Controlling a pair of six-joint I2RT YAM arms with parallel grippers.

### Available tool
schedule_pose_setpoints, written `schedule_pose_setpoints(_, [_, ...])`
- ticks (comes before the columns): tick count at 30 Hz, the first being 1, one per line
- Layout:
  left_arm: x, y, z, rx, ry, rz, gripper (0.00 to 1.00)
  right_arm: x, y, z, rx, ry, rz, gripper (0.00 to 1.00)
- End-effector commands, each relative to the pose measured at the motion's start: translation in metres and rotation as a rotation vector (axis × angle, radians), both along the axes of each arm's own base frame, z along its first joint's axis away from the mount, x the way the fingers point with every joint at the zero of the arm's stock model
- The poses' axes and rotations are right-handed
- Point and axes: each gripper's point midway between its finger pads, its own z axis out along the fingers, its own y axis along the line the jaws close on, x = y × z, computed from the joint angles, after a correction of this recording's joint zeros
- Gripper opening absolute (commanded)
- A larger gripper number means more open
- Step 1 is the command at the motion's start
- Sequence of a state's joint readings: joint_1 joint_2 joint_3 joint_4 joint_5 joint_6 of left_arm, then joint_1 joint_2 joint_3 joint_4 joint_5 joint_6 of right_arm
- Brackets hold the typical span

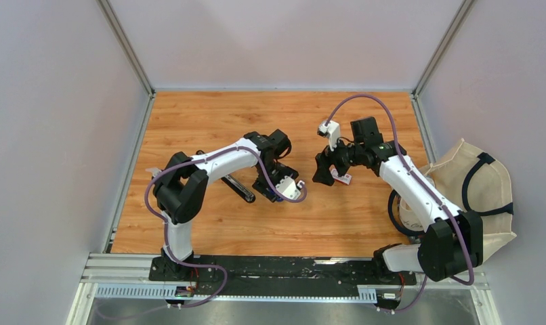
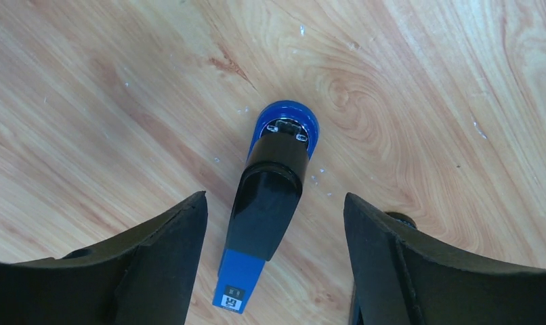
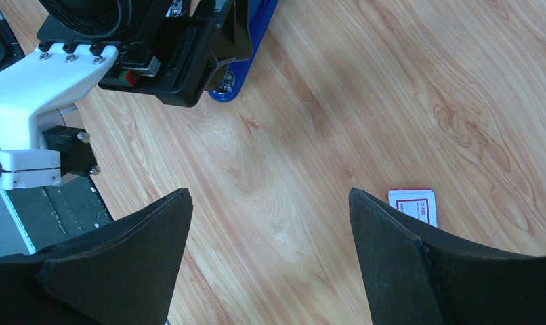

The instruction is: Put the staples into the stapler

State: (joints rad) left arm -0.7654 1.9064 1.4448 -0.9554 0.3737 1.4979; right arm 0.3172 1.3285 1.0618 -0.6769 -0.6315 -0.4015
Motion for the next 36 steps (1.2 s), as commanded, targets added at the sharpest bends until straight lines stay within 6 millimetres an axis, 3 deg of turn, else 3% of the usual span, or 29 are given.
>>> schedule_pose_setpoints(1, [-0.014,-0.003,-0.004,-0.006,0.059,-0.023,0.82,0.002,0.005,0.007,0.02,-0.025,0.03,0.88])
schedule_pose_setpoints(14, [-0.014,-0.017,-0.002,-0.04,0.11,0.03,0.59,0.002,0.005,0.005,0.017,-0.017,0.031,0.86])
schedule_pose_setpoints(17, [-0.013,-0.018,-0.001,-0.046,0.111,0.044,0.47,0.003,0.004,0.006,0.016,-0.025,0.029,0.85])
schedule_pose_setpoints(20, [-0.013,-0.019,0.0,-0.053,0.116,0.061,0.43,0.004,0.003,0.009,0.017,-0.042,0.029,0.85])
schedule_pose_setpoints(23, [-0.012,-0.018,-0.001,-0.063,0.106,0.078,0.41,0.006,-0.002,0.013,0.024,-0.058,0.015,0.85])
schedule_pose_setpoints(26, [-0.008,-0.022,0.001,-0.089,0.083,0.113,0.31,0.008,-0.011,0.019,0.033,-0.081,0.002,0.85])
schedule_pose_setpoints(31, [0.002,-0.027,0.01,-0.17,0.043,0.165,0.31,0.003,-0.016,0.021,0.062,-0.102,0.028,0.83])
schedule_pose_setpoints(36, [0.016,-0.033,0.039,-0.291,0.07,0.257,0.3,-0.007,-0.01,0.022,0.107,-0.155,0.111,0.8])
